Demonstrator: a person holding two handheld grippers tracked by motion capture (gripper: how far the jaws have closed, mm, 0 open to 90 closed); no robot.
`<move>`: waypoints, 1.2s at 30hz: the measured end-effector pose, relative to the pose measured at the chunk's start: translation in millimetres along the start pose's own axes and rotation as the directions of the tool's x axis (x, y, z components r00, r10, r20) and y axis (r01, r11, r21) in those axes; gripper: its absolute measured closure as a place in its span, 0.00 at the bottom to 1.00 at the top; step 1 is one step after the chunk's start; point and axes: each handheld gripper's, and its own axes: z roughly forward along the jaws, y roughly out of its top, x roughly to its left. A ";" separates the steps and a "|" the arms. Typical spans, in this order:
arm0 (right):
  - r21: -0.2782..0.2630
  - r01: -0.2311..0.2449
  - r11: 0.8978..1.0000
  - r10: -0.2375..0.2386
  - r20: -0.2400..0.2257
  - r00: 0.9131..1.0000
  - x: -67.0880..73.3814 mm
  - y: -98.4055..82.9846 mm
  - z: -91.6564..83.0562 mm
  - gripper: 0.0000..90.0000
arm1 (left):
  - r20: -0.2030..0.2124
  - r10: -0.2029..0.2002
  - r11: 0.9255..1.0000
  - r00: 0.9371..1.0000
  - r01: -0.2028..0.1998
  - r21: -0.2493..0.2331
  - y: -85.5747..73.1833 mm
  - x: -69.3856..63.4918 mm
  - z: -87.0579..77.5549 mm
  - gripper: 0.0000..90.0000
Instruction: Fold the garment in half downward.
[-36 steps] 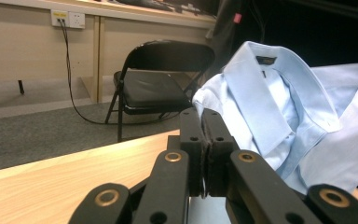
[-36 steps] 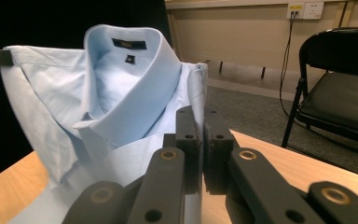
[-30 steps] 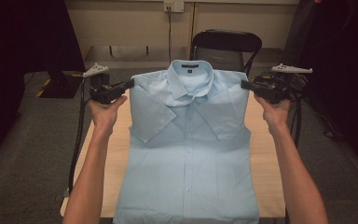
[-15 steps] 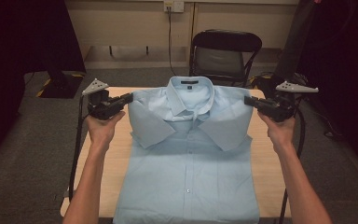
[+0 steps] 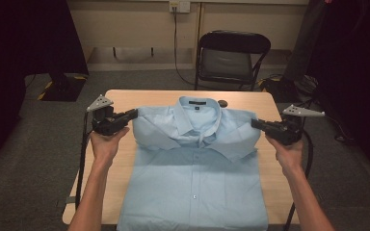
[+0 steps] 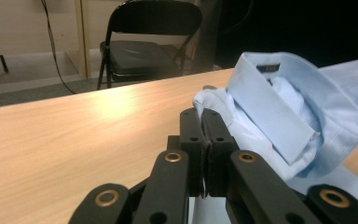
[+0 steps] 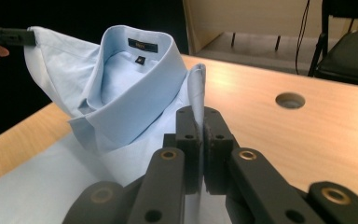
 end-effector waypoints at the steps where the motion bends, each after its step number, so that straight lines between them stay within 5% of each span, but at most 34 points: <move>1: 0.007 0.000 1.000 0.000 0.000 1.000 0.4 -3.0 0.1 0.97 | -0.001 -0.006 1.000 1.000 0.006 0.010 -2.7 0.9 0.3 0.99; 15: 0.071 -0.057 0.996 0.059 -0.024 0.998 2.8 -54.4 -6.4 0.97 | 0.010 -0.071 0.994 0.997 0.070 0.080 -57.1 10.8 -6.2 0.99; 24: 0.130 -0.078 0.988 0.081 -0.019 0.997 6.4 -94.0 -1.7 0.97 | 0.001 -0.046 0.986 0.999 0.046 0.161 -83.7 5.7 -4.4 0.98; 29: 0.147 -0.120 0.982 0.123 -0.009 0.992 3.7 -117.4 -4.8 0.97 | 0.011 -0.066 0.982 0.998 0.063 0.179 -99.1 6.2 -5.5 0.99; 36: 0.171 -0.113 0.979 0.115 -0.001 0.993 8.0 -128.6 -14.6 0.97 | 0.016 -0.051 0.974 0.999 0.047 0.224 -109.1 4.5 -10.4 0.98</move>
